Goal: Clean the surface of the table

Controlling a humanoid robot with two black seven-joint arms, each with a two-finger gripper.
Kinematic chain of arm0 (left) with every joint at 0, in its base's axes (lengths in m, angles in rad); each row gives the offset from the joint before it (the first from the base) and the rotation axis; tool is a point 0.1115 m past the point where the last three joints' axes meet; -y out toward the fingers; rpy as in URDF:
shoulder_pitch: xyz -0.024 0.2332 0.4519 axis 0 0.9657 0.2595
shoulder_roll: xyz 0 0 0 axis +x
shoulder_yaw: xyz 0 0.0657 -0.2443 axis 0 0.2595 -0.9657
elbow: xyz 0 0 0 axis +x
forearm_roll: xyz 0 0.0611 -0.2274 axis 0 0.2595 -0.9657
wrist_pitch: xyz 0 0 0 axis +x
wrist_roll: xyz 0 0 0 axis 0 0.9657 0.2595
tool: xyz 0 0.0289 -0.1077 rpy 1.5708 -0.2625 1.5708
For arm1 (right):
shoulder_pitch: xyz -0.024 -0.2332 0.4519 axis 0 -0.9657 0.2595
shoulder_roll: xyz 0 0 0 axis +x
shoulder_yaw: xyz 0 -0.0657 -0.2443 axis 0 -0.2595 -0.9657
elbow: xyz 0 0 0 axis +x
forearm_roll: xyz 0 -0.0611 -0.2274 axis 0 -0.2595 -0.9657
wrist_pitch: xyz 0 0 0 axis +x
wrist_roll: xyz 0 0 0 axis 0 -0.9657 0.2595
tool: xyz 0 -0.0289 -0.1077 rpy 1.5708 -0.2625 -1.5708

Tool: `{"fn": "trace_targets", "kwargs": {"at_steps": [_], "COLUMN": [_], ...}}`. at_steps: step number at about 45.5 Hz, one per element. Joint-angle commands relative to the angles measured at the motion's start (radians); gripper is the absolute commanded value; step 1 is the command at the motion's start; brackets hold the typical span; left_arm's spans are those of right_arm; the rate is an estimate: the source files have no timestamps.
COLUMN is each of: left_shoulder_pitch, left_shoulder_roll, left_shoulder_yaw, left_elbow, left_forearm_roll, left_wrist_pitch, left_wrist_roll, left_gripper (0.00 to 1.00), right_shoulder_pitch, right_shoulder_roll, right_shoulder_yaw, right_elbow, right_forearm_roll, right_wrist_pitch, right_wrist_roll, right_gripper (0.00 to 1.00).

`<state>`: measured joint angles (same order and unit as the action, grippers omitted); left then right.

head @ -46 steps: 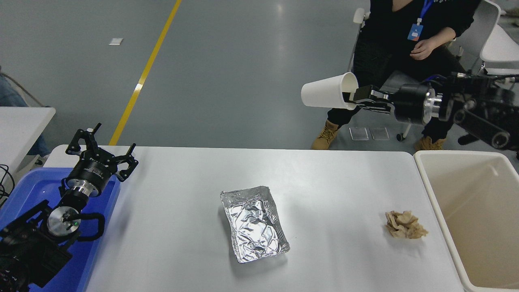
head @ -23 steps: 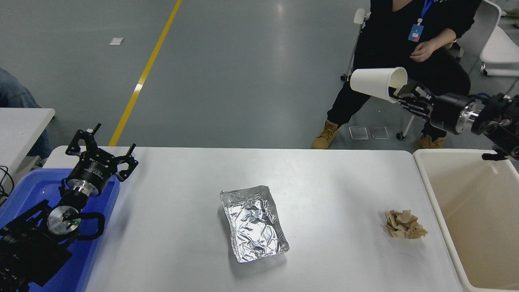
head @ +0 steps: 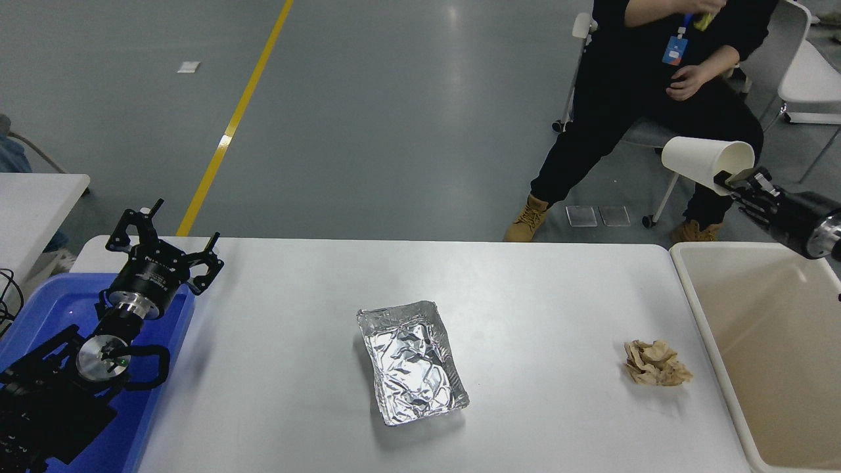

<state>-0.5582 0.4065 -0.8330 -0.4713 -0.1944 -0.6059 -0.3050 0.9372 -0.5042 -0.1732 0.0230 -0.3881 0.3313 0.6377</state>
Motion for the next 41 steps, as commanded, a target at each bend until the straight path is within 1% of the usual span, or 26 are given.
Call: {"fn": "trace_targets", "kwargs": {"at_steps": [1, 14, 22, 28, 30, 41], "left_shoulder_pitch": [0.0, 0.0, 0.0, 0.0, 0.0, 0.0], "left_shoulder_roll": [0.0, 0.0, 0.0, 0.0, 0.0, 0.0], "left_shoulder_yaw": [0.0, 0.0, 0.0, 0.0, 0.0, 0.0], "left_elbow": [-0.001, 0.0, 0.0, 0.0, -0.001, -0.001], "left_forearm_roll": [0.0, 0.0, 0.0, 0.0, 0.0, 0.0], "left_wrist_pitch": [0.0, 0.0, 0.0, 0.0, 0.0, 0.0], "left_wrist_roll": [0.0, 0.001, 0.0, 0.0, 0.0, 0.001], "left_gripper": [1.0, 1.0, 1.0, 1.0, 1.0, 1.0], "right_shoulder_pitch": [-0.04, -0.072, -0.071, -0.075, -0.086, -0.14], "right_shoulder_roll": [-0.01, -0.011, -0.014, -0.016, -0.017, -0.016], "right_shoulder_yaw": [0.015, 0.052, 0.05, 0.049, 0.047, 0.037], "right_elbow": [-0.077, -0.094, -0.095, -0.095, -0.095, -0.086], "right_forearm_roll": [0.034, 0.032, 0.023, 0.018, 0.017, -0.026], "right_wrist_pitch": [-0.008, -0.041, -0.09, -0.112, -0.112, -0.12], "right_wrist_roll": [-0.153, -0.4, -0.489, -0.578, -0.593, -0.595], "right_gripper": [0.0, 0.0, 0.0, 0.0, 0.0, 0.0]}}
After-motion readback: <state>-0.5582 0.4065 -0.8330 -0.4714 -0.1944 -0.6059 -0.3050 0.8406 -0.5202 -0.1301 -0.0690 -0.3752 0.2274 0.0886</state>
